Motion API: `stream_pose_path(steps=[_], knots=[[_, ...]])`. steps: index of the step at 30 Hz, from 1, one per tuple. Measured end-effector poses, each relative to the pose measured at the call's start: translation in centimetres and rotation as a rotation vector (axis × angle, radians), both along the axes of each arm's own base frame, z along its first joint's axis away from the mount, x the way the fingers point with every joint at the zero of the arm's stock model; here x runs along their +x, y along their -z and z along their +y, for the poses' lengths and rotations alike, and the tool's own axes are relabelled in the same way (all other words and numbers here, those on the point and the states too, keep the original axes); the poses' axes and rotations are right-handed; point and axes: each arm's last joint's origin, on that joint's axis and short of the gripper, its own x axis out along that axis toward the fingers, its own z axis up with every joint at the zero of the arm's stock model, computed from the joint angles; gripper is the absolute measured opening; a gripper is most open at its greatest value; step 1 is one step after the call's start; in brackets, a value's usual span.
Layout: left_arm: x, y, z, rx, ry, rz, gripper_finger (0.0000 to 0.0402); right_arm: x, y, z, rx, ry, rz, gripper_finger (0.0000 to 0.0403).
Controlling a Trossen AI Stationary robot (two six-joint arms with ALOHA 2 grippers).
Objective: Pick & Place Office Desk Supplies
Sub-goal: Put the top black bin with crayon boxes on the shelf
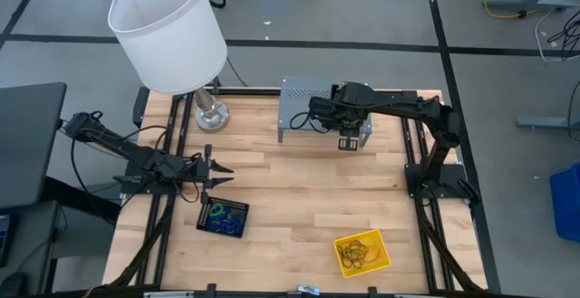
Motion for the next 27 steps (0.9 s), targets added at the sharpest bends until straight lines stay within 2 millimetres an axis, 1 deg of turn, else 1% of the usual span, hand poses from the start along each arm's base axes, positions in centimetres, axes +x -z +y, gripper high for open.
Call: stream_pose_path(steps=[4, 9, 10, 14, 17, 27], knots=[[0.0, 0.0, 0.0, 0.0, 0.0, 0.0, 0.0099, 0.0, 0.01, 0.0, 0.0, -0.001, 0.0, 0.0084], [0.0, 0.0, 0.0, 0.0, 0.0, 0.0, 0.0099, 0.01, 0.0, 0.02, 0.003, -0.001, -0.001, 0.0018], [0.0, 0.0, 0.0, 0.0, 0.0, 0.0, 0.0099, 0.01, 0.0, 0.02, 0.003, -0.001, -0.001, 0.0012], [0.0, 0.0, 0.0, 0.0, 0.0, 0.0, 0.0099, 0.01, 0.0, 0.0, 0.0, 0.012, -0.005, 0.0016], [0.0, 0.0, 0.0, 0.0, 0.0, 0.0, 0.0099, 0.01, 0.0, 0.01, -0.002, 0.029, -0.01, 0.0008], [0.0, 0.0, 0.0, -0.001, 0.0, 0.0, 0.0099, 0.02, 0.02, 0.05, 0.008, 0.052, -0.019, 0.0007]])
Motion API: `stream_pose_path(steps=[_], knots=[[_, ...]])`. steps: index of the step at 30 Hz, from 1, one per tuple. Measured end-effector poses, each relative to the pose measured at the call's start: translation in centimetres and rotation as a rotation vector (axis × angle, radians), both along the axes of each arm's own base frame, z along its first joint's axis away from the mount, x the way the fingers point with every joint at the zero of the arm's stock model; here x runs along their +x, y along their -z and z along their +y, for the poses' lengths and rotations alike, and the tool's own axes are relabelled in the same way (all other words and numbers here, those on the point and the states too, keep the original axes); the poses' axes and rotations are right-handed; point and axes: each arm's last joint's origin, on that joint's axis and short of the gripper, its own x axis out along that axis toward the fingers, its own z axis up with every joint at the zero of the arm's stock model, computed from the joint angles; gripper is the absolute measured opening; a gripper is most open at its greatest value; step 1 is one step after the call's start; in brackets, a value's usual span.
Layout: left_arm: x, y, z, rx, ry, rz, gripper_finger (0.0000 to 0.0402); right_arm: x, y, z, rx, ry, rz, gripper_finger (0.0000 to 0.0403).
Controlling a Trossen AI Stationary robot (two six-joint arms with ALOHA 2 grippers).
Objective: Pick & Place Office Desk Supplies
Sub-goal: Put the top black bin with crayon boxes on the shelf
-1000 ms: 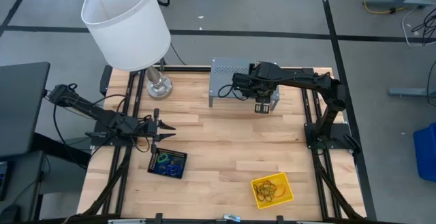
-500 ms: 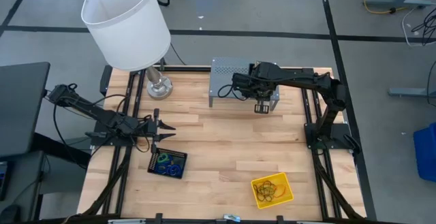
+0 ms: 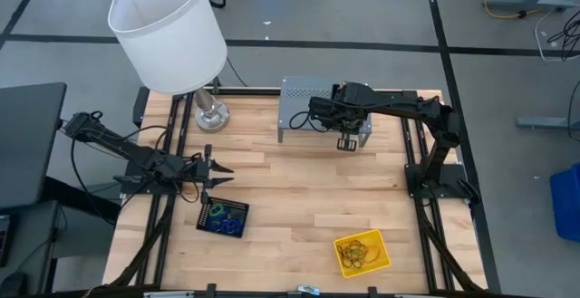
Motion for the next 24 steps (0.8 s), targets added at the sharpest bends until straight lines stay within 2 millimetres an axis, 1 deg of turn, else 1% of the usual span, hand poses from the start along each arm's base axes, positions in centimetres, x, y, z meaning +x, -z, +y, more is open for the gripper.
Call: stream_pose_path(steps=[12, 14, 19, 24], knots=[[0.0, 0.0, 0.0, 0.0, 0.0, 0.0, 0.0099, 0.0, 0.0, 0.0, -0.006, -0.006, 0.003, 0.0009], [0.0, 0.0, 0.0, 0.0, 0.0, 0.0, 0.0099, 0.0, 0.0, -0.1, -0.018, -0.003, 0.006, 0.0024], [0.0, 0.0, 0.0, 0.0, 0.0, 0.0, 0.0099, 0.1, 0.0, 0.3, -0.036, -0.015, 0.01, 0.008], [0.0, 0.0, 0.0, 0.003, 0.001, 0.0, 0.0099, 0.4, 0.0, 1.4, -0.042, -0.063, 0.014, 0.0123]])
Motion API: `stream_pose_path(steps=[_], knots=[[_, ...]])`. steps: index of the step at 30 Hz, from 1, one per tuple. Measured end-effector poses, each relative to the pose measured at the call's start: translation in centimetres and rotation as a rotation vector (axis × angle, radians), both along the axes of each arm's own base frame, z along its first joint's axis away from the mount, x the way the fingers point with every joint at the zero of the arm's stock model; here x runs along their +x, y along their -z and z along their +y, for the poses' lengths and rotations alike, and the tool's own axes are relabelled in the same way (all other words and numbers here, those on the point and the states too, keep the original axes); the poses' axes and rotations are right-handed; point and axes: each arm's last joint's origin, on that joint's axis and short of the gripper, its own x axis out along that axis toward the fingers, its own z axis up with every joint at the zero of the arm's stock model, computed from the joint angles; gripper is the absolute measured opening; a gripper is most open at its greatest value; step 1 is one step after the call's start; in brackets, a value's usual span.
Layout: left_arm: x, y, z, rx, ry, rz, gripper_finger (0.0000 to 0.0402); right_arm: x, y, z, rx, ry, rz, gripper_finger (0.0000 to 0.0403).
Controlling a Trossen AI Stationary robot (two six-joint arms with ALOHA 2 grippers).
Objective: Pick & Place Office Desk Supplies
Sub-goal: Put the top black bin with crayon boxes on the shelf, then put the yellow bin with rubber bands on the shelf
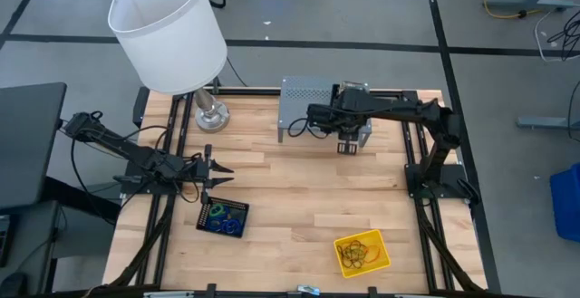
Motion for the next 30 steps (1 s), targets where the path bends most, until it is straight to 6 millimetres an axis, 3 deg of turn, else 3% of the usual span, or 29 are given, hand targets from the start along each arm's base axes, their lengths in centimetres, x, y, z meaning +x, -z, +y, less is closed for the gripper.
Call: stream_pose_path(steps=[8, 16, 20, 25, 30], knots=[[0.0, 0.0, 0.0, 0.009, 0.001, 0.001, 0.0099, 0.6, -0.5, 2.3, -0.082, -0.094, -0.001, 0.0153], [0.0, 0.0, 0.0, 0.008, 0.002, 0.001, 0.0099, 1.6, -3.4, 4.4, -0.105, -0.154, -0.139, 0.0151], [0.0, 0.0, 0.0, 0.003, 0.001, 0.0, 0.0099, 2.7, -4.9, 6.0, -0.017, -0.19, -0.306, 0.0151], [0.0, 0.0, 0.0, -0.008, -0.002, 0.0, 0.0099, 4.5, -4.7, 10.0, 0.244, -0.277, -0.506, 0.0151], [0.0, 0.2, 0.0, -0.002, -0.002, 0.018, 0.0099, 4.6, -2.6, 16.0, 0.436, -0.373, -0.457, 0.0151]])
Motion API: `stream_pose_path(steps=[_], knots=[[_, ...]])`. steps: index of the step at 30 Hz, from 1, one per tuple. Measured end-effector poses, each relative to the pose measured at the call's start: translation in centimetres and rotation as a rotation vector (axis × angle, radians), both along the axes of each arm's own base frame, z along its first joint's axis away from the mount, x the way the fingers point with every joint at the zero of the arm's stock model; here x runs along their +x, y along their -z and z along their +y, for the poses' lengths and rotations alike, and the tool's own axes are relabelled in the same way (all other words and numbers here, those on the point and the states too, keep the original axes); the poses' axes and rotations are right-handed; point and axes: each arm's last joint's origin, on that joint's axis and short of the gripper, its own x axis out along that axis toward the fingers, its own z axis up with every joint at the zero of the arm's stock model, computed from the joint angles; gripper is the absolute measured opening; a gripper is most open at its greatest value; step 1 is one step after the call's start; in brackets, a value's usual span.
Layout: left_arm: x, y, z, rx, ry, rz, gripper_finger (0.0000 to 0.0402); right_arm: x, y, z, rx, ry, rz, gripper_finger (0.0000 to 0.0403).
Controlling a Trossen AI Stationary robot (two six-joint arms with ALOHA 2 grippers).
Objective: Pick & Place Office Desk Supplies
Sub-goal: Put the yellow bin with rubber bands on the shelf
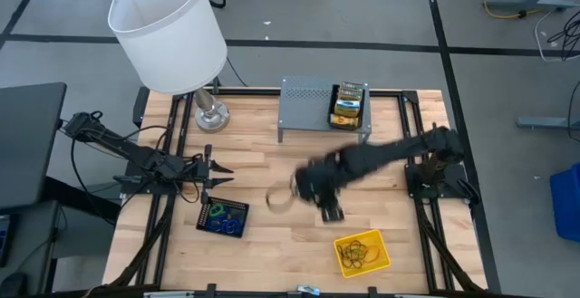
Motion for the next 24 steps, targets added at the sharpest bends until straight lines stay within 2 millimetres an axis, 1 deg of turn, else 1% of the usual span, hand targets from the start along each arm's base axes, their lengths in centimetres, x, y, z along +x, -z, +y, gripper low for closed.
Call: stream_pose_path(steps=[4, 6, 9, 11, 14, 17, 21, 24], knots=[[0.0, 0.1, 0.0, 0.004, 0.0, 0.009, 0.0099, -1.4, 1.5, 5.1, 0.021, -0.077, 0.066, 0.015], [0.0, 0.1, 0.0, 0.005, 0.0, 0.011, 0.0099, -2.4, 2.5, 7.1, 0.035, -0.087, 0.114, 0.0147], [0.0, 0.1, 0.0, 0.005, 0.0, 0.013, 0.0099, -4.4, 4.7, 9.7, 0.074, -0.073, 0.237, 0.0135], [0.0, 0.1, 0.0, 0.006, 0.0, 0.014, 0.0099, -5.7, 6.2, 11.0, 0.072, -0.05, 0.313, 0.0126], [0.0, 0.1, 0.0, 0.006, 0.0, 0.014, 0.0099, -7.6, 8.3, 12.2, 0.003, -0.033, 0.39, 0.0117], [0.0, 0.1, 0.0, 0.005, 0.0, 0.014, 0.0099, -9.3, 9.6, 12.4, -0.088, 0.006, 0.467, 0.0115], [0.0, 0.1, 0.0, 0.0, -0.001, 0.014, 0.0099, -10.9, 9.8, 12.2, -0.184, 0.065, 0.575, 0.0108], [0.0, 0.1, 0.0, -0.003, -0.002, 0.014, 0.0099, -11.9, 9.5, 12.5, -0.199, 0.068, 0.65, 0.0079]])
